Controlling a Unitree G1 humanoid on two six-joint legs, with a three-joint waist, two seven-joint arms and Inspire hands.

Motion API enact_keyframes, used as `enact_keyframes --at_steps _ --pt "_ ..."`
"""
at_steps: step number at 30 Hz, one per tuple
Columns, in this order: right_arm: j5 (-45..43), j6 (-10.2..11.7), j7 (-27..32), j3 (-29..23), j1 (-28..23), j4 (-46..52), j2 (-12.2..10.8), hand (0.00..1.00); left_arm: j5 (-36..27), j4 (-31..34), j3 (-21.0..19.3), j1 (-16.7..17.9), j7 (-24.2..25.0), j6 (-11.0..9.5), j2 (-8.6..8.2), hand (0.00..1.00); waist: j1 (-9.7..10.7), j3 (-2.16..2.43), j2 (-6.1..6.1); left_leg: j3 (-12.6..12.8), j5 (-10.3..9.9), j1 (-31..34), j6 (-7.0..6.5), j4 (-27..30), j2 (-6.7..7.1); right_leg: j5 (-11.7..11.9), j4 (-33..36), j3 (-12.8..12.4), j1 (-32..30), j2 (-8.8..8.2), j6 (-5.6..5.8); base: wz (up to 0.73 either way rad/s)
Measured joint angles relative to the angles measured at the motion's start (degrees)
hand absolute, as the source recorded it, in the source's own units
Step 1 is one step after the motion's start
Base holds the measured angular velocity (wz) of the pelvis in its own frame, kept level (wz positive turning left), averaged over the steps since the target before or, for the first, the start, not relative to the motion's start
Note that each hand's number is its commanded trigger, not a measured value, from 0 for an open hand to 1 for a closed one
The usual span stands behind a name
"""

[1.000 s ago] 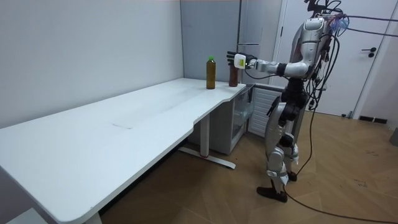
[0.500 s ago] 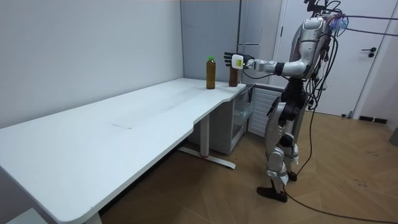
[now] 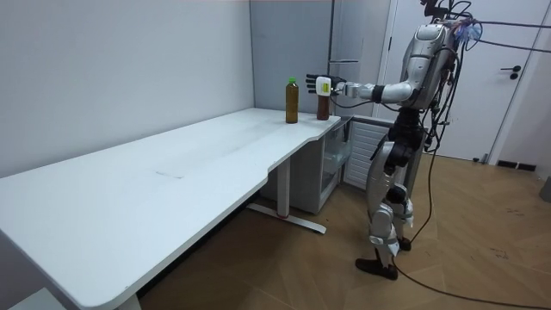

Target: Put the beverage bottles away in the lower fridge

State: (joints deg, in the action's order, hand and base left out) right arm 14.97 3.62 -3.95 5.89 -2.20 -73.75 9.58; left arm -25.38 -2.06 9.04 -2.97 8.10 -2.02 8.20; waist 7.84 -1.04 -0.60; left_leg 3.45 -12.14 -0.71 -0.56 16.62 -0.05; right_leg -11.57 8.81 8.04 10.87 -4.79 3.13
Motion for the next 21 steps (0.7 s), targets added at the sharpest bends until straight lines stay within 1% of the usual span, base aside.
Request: enact_keyframes --at_steps 3,8,13,15,19,21 --pt "-0.02 -0.03 -0.07 -0.54 -0.26 0.23 -0.01 0.00 0.00 -1.47 -0.01 -0.76 -0.06 0.24 0.00 0.00 0.00 0.05 -0.14 0.00 0.00 -0.03 0.00 -0.11 0.01 0.00 -0.04 0.02 -0.02 0.00 0.00 0.00" --pt "-0.02 -0.12 -0.45 -0.98 -0.64 0.24 0.01 0.00 0.00 -1.99 -0.01 -0.79 -0.08 1.00 0.00 0.00 0.02 0.10 -0.23 0.12 0.00 -0.10 0.00 -0.22 0.00 0.00 -0.05 0.01 -0.08 0.00 0.00 -0.01" --pt "-0.01 -0.91 -0.48 -1.68 -0.70 0.36 -0.01 0.00 0.00 -2.51 -0.01 -1.10 0.17 1.43 -0.01 0.00 0.15 0.12 -0.25 0.63 0.00 -0.60 0.00 -0.36 -0.09 0.00 0.03 -0.25 0.00 -0.03 0.00 -0.05" --pt "-0.02 -1.22 -0.52 -2.12 -0.67 0.39 -0.01 0.00 0.04 -4.44 -0.02 -1.74 0.67 1.66 -0.03 0.00 0.08 0.13 -0.27 0.99 0.00 -0.89 0.01 -0.42 -0.16 0.00 0.07 -0.59 0.04 -0.03 0.00 -0.08" --pt "0.03 -1.28 -0.52 -2.21 -0.59 0.65 -0.17 0.00 0.05 -6.46 -0.09 -1.88 1.62 2.48 -0.03 0.00 0.26 0.10 -0.19 1.06 0.00 -0.83 0.00 -0.56 -0.16 0.00 0.13 -0.65 0.02 -0.04 0.00 -0.01" --pt "0.00 -1.98 -0.51 -2.21 -0.88 1.29 -0.16 0.00 -0.03 -8.18 -0.09 -2.29 1.67 2.71 -0.01 0.00 0.27 0.10 -0.15 1.07 0.00 -0.87 0.00 -0.64 -0.17 0.00 0.25 -0.70 -0.04 -0.04 0.00 0.00"
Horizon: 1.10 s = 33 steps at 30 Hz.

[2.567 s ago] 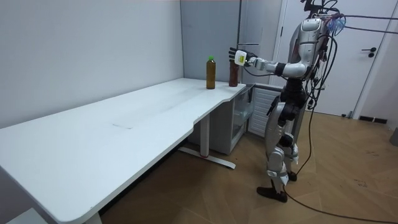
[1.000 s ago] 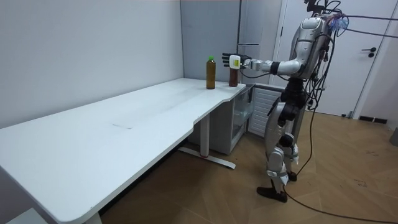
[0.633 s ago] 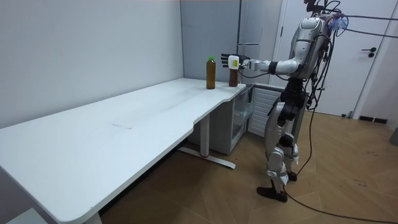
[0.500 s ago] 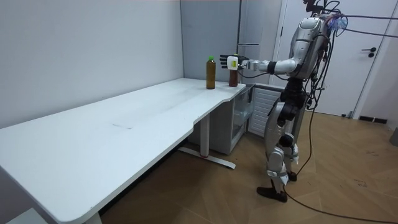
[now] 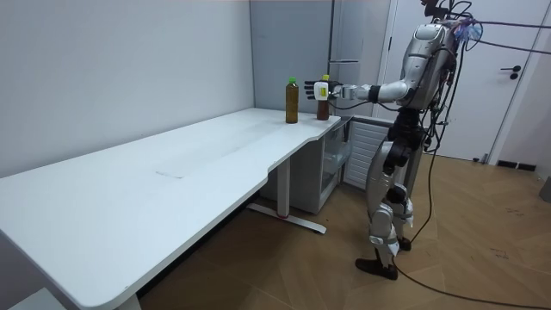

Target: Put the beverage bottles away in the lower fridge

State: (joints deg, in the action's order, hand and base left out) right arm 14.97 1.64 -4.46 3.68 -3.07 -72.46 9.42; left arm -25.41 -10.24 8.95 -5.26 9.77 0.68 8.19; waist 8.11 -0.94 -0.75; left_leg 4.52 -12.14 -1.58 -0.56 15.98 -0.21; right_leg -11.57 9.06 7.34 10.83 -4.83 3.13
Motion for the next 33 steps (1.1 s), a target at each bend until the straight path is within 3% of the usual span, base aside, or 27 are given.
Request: enact_keyframes --at_steps 14,15,16,17,18,19,20,33 --pt "0.00 -1.89 -0.09 0.04 -0.11 1.46 -0.03 0.00 -0.01 -0.85 0.13 -0.04 0.62 1.98 -0.34 0.00 0.13 0.24 0.71 0.11 0.00 -0.04 0.00 0.29 0.00 0.00 0.02 -0.14 -0.15 -0.01 0.00 0.00" --pt "0.00 -1.99 -0.01 0.04 -0.09 1.58 -0.03 0.00 -0.02 -0.85 0.13 -0.05 0.64 1.99 -0.34 0.04 0.16 0.24 0.71 0.11 0.00 -0.03 0.00 0.30 0.00 0.00 0.03 -0.14 -0.15 -0.01 0.00 0.00" --pt "0.00 -2.03 0.02 0.04 -0.09 1.68 -0.04 0.00 -0.02 -0.85 0.13 -0.04 0.66 1.99 -0.34 0.22 0.18 0.24 0.71 0.11 0.00 -0.03 0.00 0.31 0.00 0.00 0.05 -0.14 -0.16 -0.01 0.00 0.00" --pt "0.00 -2.17 0.07 0.04 -0.16 1.92 -0.04 0.00 -0.02 -0.85 0.14 -0.04 0.68 1.99 -0.34 0.54 0.23 0.25 0.72 0.11 0.00 -0.07 0.00 0.32 -0.01 0.00 0.07 -0.15 -0.18 -0.01 0.00 0.00" --pt "-0.02 -2.22 0.08 -0.02 -0.41 2.14 -0.03 0.00 0.03 -0.86 0.11 -0.08 0.71 1.99 -0.33 0.67 0.32 0.26 0.71 0.12 0.00 -0.11 0.00 0.43 -0.02 0.00 0.15 -0.15 -0.31 -0.01 0.00 0.00" --pt "-0.03 -2.22 0.08 -0.06 -0.39 2.32 -0.03 0.00 0.04 -0.93 0.10 -0.17 0.74 1.99 -0.33 0.91 0.33 0.26 0.71 0.13 0.00 -0.03 0.00 0.54 -0.05 0.00 0.31 -0.17 -0.47 -0.01 0.00 0.00" --pt "-0.03 -2.21 0.06 -0.23 -0.53 2.80 -0.04 0.00 0.02 -0.99 0.09 -0.26 0.85 1.99 -0.29 1.00 0.43 0.25 0.71 0.18 0.00 0.09 0.00 0.62 -0.11 0.00 0.73 -0.20 -0.80 0.00 0.00 0.00" --pt "-0.04 -1.76 0.08 -0.50 -0.93 3.67 -0.10 0.00 0.05 -1.04 -0.80 -0.27 1.28 2.41 0.44 1.00 1.23 0.39 0.31 0.40 -0.11 0.40 -0.07 0.67 -0.14 0.03 0.79 -0.75 -0.85 0.02 -0.01 -0.01"
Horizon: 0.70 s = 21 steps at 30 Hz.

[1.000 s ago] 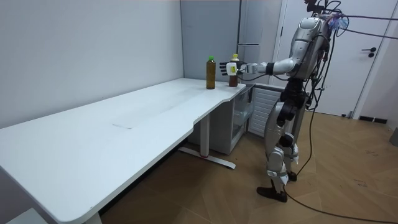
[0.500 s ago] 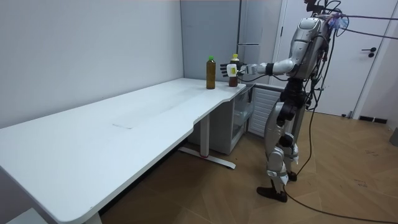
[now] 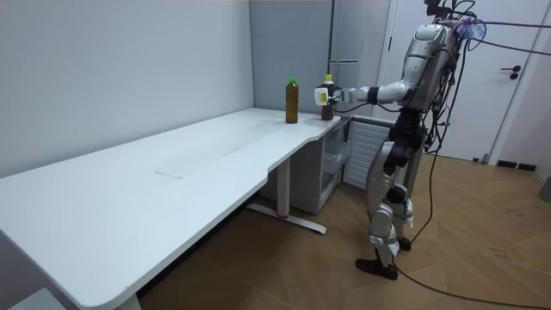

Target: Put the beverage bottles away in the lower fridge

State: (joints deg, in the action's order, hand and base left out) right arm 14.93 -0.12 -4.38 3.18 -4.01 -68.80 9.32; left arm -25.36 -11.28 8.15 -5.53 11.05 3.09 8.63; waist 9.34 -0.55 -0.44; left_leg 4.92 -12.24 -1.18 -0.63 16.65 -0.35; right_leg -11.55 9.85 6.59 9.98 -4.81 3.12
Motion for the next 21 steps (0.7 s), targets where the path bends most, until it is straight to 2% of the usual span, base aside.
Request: enact_keyframes --at_steps 7,12,21 --pt "0.00 0.21 0.00 -0.03 0.08 -0.05 -0.04 0.00 -0.06 0.00 -0.02 0.00 0.16 0.36 0.03 1.00 0.16 -0.01 -0.13 0.00 0.00 -0.06 0.01 -0.03 0.01 0.00 -0.07 0.02 -0.01 0.00 0.00 0.00" --pt "0.03 0.48 0.14 -0.01 0.55 -0.27 -0.24 0.00 -0.07 0.00 0.02 0.00 0.05 0.62 -0.02 1.00 1.01 -0.35 -0.06 -0.01 0.01 -0.01 0.01 -0.19 0.06 0.00 -0.10 0.05 -0.03 -0.02 0.00 0.00" --pt "-0.31 0.12 -0.11 0.73 1.24 -0.42 -0.42 0.00 -0.59 0.04 0.02 -0.29 -0.68 0.61 -0.31 1.00 1.18 -0.46 0.20 -0.04 0.02 -0.09 0.02 -0.59 0.06 -0.01 -0.07 0.04 -0.04 0.00 0.01 0.00"
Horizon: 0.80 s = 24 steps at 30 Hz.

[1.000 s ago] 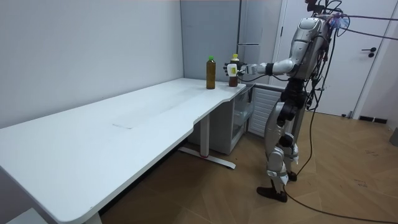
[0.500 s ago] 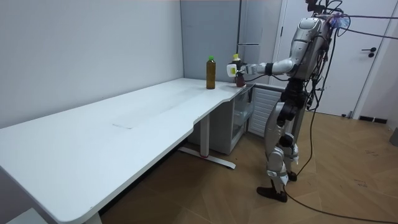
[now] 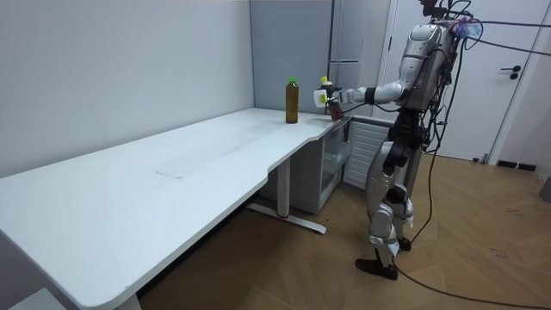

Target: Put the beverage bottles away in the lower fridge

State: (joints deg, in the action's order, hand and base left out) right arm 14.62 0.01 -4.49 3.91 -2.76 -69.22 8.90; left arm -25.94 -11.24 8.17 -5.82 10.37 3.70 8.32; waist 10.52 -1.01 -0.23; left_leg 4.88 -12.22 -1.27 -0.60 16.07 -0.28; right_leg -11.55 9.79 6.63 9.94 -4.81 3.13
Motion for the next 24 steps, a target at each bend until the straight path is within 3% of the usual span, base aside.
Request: enact_keyframes --at_steps 2,7,11,16,24 --pt "-0.40 -0.03 -0.03 0.62 0.18 0.01 -0.05 0.00 -0.98 0.11 -0.01 0.00 -0.67 0.00 -0.01 1.00 -0.13 -0.07 0.37 0.06 0.09 -0.11 0.06 -0.35 0.00 0.00 -0.01 -0.02 -0.05 0.00 0.00 0.00" --pt "-3.60 -0.10 0.09 1.43 1.05 0.02 -0.47 0.00 -0.97 1.60 0.02 -0.04 -1.42 0.00 -0.49 1.00 -0.82 0.34 1.26 0.06 0.10 0.84 0.08 0.02 -0.05 0.00 -0.01 0.07 -1.02 0.05 -0.01 0.00" --pt "-5.35 -0.71 0.13 3.86 1.39 1.60 -0.28 0.00 -0.90 4.48 1.41 -0.36 -1.38 0.03 -1.55 1.00 -2.79 0.52 1.66 -0.03 0.09 1.59 0.08 0.70 -0.08 0.00 0.04 0.45 -1.70 -0.01 -0.01 0.02" --pt "-9.04 -0.85 -1.26 7.96 1.33 5.06 -0.87 0.00 -1.05 6.57 2.30 -0.32 -1.31 0.02 -3.15 1.00 -4.98 0.45 1.84 -0.34 0.10 1.38 0.09 0.68 -0.03 0.00 0.01 0.96 -1.28 -0.07 -0.01 0.03" --pt "-13.52 -0.96 -5.62 9.52 0.90 14.87 -1.57 0.00 -3.86 6.62 3.85 0.07 -1.14 -0.04 -2.99 1.00 -6.39 0.37 2.34 -1.85 0.10 2.51 0.09 1.58 0.09 0.00 0.16 3.17 -0.95 -0.05 0.00 0.11"
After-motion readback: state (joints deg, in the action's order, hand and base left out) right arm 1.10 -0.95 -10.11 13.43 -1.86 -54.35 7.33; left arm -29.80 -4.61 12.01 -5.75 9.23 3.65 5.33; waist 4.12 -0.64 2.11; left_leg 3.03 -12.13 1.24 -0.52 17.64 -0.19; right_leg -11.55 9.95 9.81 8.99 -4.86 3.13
